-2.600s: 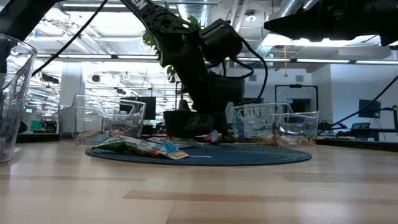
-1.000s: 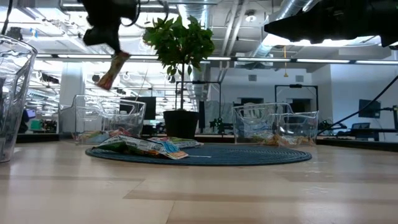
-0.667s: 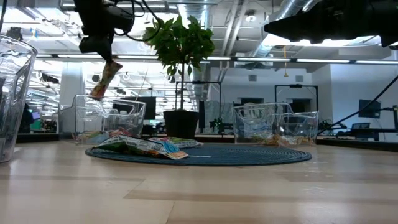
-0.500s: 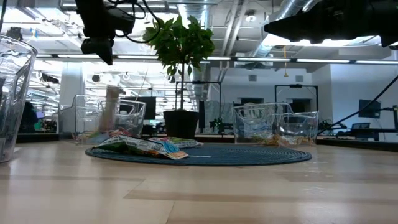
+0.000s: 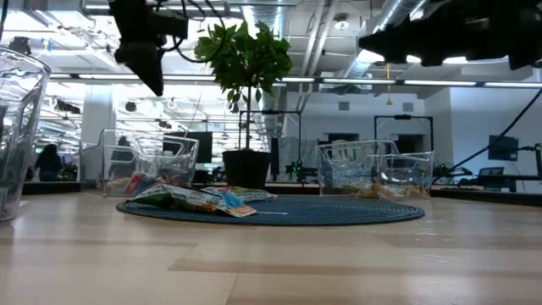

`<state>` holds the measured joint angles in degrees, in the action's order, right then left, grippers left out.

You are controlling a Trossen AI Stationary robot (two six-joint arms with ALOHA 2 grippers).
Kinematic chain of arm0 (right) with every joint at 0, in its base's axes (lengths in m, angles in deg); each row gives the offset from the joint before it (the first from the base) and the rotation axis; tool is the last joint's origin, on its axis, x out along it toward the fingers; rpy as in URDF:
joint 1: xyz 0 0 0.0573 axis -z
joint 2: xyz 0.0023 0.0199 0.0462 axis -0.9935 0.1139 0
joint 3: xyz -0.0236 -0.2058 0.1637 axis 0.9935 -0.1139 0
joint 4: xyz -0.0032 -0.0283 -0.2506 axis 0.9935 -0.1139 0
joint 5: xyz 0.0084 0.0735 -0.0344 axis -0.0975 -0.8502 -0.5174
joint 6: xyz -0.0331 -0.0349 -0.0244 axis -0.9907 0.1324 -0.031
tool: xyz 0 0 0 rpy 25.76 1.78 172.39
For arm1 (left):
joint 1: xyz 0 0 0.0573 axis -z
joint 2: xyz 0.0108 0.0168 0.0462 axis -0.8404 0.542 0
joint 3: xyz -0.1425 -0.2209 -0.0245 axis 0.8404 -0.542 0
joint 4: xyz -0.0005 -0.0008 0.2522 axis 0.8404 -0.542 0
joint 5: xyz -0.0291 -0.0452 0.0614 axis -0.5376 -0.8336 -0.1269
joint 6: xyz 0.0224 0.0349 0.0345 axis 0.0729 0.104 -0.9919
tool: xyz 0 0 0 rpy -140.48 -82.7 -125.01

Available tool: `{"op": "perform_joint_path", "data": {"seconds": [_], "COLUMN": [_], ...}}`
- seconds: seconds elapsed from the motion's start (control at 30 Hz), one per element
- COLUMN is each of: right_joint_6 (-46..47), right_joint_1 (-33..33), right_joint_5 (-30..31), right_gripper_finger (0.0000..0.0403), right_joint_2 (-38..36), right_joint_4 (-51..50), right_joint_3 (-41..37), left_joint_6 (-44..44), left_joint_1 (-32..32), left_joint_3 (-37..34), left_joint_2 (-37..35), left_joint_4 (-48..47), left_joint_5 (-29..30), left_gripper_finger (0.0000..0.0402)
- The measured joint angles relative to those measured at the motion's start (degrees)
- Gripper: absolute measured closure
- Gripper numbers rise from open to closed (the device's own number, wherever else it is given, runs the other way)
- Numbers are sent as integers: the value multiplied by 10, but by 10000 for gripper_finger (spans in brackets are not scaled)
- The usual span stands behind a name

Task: Pick and place Granola Bars by type
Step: Put the yellow granola bar into the top right bin

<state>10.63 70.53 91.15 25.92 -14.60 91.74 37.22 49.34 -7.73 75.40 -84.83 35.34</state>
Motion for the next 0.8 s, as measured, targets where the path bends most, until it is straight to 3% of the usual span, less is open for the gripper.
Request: {"op": "perform_joint_path", "data": {"seconds": [0.17, 0.4, 0.53, 0.8], "right_joint_6": [-16, -30, -39, -45], "right_joint_1": [0, 0, 3, 44], "right_joint_5": [-19, -18, -18, -23], "right_gripper_finger": [281, 281, 281, 281], "right_joint_2": [60, 152, 208, 339], "right_joint_4": [2, -14, -38, -145], "right_joint_3": [50, 122, 179, 327], "left_joint_6": [-4, 41, 77, 138], "left_joint_1": [56, 165, 241, 361], "left_joint_3": [0, 0, -9, -114], "left_joint_2": [-13, -34, -56, -140], "left_joint_4": [35, 40, 45, 110], "left_joint_5": [-46, -50, -5, 83], "left_gripper_finger": [264, 264, 264, 264]}}
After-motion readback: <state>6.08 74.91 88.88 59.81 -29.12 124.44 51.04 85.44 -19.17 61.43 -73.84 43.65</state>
